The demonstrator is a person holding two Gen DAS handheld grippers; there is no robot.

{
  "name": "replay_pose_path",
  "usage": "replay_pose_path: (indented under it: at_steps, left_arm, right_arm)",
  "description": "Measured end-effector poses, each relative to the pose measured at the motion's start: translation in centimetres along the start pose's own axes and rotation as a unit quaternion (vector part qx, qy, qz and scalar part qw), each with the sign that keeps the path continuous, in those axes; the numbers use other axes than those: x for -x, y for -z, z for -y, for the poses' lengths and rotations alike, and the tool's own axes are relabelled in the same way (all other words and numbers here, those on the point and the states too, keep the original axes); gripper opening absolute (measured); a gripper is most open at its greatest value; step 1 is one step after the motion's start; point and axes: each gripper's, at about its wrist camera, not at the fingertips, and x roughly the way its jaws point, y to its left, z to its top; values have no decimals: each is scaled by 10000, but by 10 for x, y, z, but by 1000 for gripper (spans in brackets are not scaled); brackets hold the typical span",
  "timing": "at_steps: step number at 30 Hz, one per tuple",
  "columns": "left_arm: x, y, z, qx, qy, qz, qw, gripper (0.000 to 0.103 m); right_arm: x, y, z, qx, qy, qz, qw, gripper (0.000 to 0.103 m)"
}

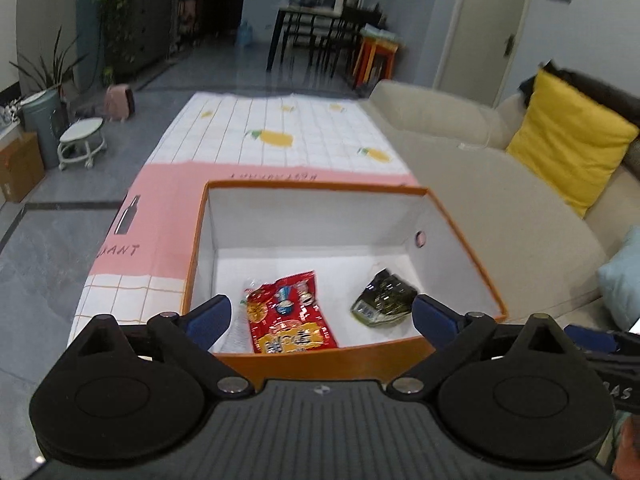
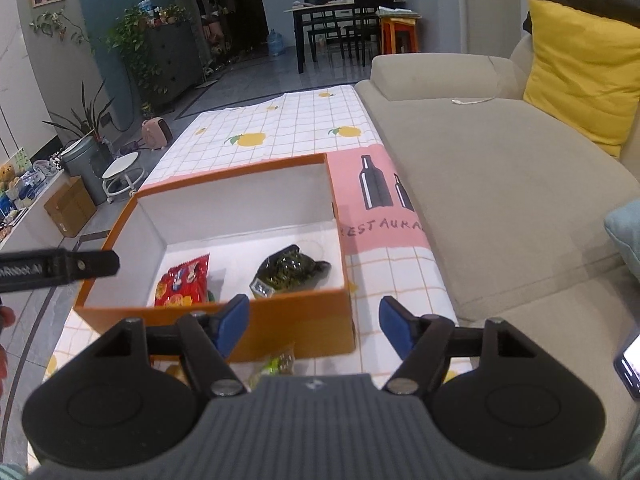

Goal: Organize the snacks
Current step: 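Withdraw both tools from the box toward the remaining snacks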

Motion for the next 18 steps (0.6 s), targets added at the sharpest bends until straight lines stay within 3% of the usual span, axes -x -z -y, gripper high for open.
replay_pose_path:
  at_steps: [4,13,18]
  left_arm:
    - [19,15,0,237,121,238,9994,103]
    - [49,55,10,-17,-275,476,9985,103]
    - [48,76,9,-178,-328,302,9989,103]
  right_arm:
    - [13,18,-1,105,-47,114,9999,70]
    - [35,54,-7,388,-332,303,9982,77]
    - [32,73,-9,562,-470,132,9972,86]
